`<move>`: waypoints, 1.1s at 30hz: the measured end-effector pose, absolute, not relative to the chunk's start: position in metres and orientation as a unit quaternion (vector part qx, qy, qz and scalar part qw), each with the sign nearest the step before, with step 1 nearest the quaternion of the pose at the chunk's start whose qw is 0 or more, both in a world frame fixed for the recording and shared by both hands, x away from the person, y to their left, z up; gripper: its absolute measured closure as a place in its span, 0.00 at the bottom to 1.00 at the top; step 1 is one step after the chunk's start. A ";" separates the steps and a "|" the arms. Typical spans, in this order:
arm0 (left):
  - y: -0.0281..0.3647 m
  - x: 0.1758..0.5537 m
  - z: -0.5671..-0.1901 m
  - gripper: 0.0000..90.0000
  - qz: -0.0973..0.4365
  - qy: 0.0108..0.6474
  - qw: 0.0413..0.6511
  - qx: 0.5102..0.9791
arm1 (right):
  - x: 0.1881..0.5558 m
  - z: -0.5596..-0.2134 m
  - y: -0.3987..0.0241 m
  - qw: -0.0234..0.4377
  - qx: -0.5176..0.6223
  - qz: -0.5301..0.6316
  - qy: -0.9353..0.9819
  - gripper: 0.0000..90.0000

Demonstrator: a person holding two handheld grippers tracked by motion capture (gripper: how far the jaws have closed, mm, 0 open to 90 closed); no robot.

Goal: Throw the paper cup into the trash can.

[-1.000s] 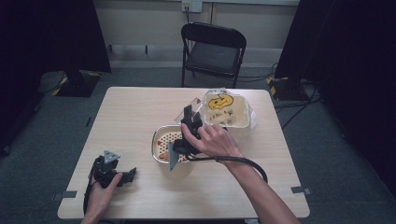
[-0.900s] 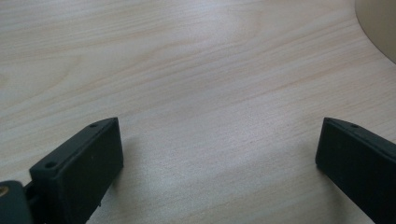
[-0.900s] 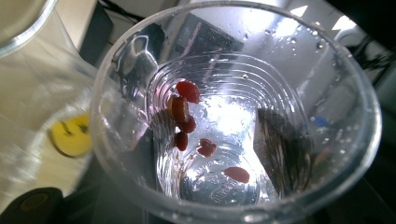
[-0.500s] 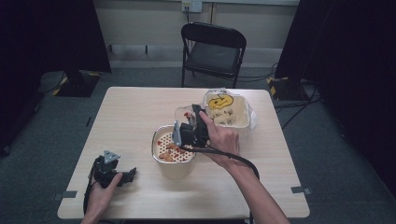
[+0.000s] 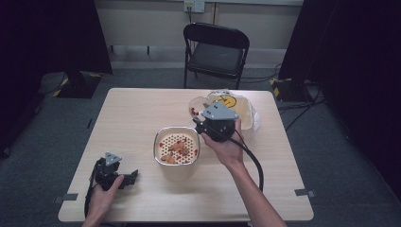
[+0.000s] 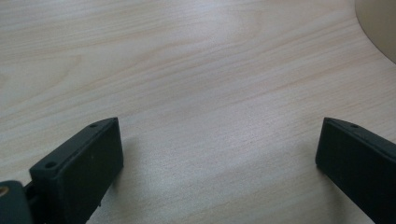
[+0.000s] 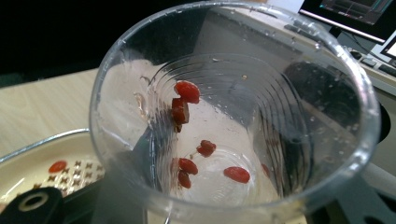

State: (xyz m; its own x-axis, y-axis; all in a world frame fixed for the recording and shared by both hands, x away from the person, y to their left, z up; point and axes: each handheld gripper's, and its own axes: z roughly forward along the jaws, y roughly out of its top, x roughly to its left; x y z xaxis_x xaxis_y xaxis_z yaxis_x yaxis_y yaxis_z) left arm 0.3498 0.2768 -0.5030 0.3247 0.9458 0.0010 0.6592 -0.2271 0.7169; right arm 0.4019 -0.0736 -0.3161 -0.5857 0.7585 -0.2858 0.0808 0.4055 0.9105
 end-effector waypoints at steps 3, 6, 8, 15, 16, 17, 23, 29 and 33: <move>0.277 0.350 -0.503 0.00 0.227 0.535 0.316 0.750 | 0.404 -0.314 -0.077 0.344 0.284 0.495 0.745 0.56; 0.277 0.350 -0.503 0.00 0.226 0.535 0.316 0.750 | 0.409 -0.309 -0.083 0.307 0.304 0.532 0.728 0.56; 0.277 0.350 -0.503 0.00 0.226 0.535 0.316 0.750 | 0.411 -0.308 -0.085 0.296 0.310 0.541 0.724 0.56; 0.277 0.350 -0.503 0.00 0.226 0.535 0.316 0.750 | 0.430 -0.299 -0.107 0.272 0.352 0.558 0.701 0.55; 0.277 0.350 -0.503 0.00 0.227 0.535 0.316 0.750 | 0.437 -0.296 -0.115 0.274 0.361 0.555 0.697 0.55; 0.277 0.350 -0.503 0.00 0.227 0.535 0.316 0.750 | 0.437 -0.296 -0.115 0.274 0.361 0.555 0.697 0.55; 0.277 0.350 -0.503 0.00 0.226 0.535 0.316 0.750 | 0.459 -0.290 -0.134 0.283 0.387 0.531 0.698 0.54; 0.277 0.350 -0.503 0.00 0.226 0.535 0.316 0.750 | 0.482 -0.294 -0.151 0.282 0.421 0.503 0.700 0.47; 0.277 0.350 -0.503 0.00 0.226 0.535 0.316 0.750 | 0.490 -0.296 -0.159 0.282 0.439 0.495 0.695 0.36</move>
State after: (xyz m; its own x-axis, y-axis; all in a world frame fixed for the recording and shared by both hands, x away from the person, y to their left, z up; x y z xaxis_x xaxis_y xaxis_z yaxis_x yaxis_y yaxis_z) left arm 0.3498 0.2768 -0.5030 0.3247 0.9458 0.0011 0.6595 -0.2272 0.7166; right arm 0.4901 -0.1592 -0.2961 -0.4561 0.8889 0.0426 0.3297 0.1243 0.9359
